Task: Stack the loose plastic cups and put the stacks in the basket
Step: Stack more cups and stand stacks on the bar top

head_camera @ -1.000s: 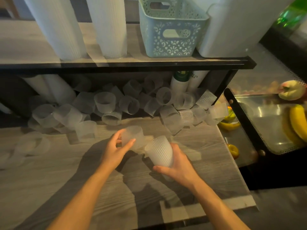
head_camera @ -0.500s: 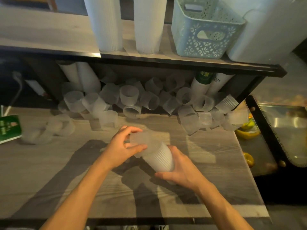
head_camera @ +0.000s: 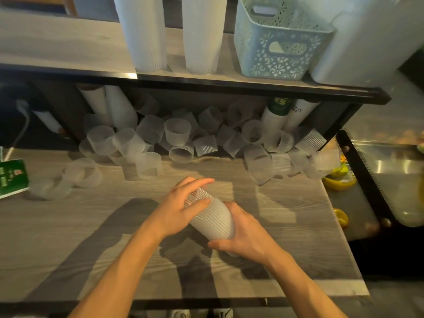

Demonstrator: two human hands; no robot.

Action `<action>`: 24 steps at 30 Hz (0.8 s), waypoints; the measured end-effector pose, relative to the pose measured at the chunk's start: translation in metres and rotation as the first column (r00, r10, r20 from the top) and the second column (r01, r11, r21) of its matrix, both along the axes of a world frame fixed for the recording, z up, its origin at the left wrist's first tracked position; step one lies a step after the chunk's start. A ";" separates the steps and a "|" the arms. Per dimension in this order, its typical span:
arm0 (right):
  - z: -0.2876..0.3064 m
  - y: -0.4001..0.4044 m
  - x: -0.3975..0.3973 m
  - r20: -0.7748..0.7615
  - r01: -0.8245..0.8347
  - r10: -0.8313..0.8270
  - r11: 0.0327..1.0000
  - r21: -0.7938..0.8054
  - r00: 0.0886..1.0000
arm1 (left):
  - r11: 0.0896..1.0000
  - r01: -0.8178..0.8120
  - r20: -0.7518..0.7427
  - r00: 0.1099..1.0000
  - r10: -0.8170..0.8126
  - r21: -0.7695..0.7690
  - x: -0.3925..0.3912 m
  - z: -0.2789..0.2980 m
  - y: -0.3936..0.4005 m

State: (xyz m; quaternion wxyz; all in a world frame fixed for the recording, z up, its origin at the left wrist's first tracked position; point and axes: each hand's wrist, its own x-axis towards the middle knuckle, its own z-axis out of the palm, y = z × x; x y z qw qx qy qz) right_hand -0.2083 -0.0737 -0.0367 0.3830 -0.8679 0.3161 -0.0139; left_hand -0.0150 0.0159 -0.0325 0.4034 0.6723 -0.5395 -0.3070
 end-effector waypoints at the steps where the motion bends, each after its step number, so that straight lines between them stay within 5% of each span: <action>1: 0.000 0.001 0.001 -0.002 -0.003 0.003 1.000 0.010 1.000 | 0.999 0.028 0.006 1.000 -0.028 0.023 -0.004 0.001 0.000; 7: -0.008 0.003 0.004 0.007 0.014 -0.014 0.998 0.068 1.000 | 0.992 0.048 -0.108 0.994 -0.035 0.121 -0.034 -0.005 -0.002; 11: -0.012 -0.001 0.006 0.006 0.037 -0.037 0.996 0.087 0.999 | 0.976 -0.194 -0.272 0.938 0.215 0.102 -0.023 -0.005 -0.001; 13: -0.013 -0.004 0.009 -0.008 0.057 -0.056 0.995 0.079 0.998 | 0.910 -0.397 -0.297 0.860 0.415 0.121 -0.008 -0.008 -0.004; 17: -0.013 -0.008 0.013 -0.038 0.059 -0.057 0.996 0.065 0.998 | 0.603 -0.790 0.000 0.606 0.795 0.113 0.038 -0.021 -0.002; 21: -0.015 -0.008 0.017 -0.061 0.063 -0.059 0.996 0.069 0.996 | 0.471 -0.841 0.096 0.509 0.855 0.266 0.081 -0.027 -0.012; 24: -0.018 -0.005 0.019 -0.079 0.074 -0.066 0.992 0.103 0.995 | 0.433 -0.776 0.014 0.493 0.870 0.458 0.101 -0.031 -0.027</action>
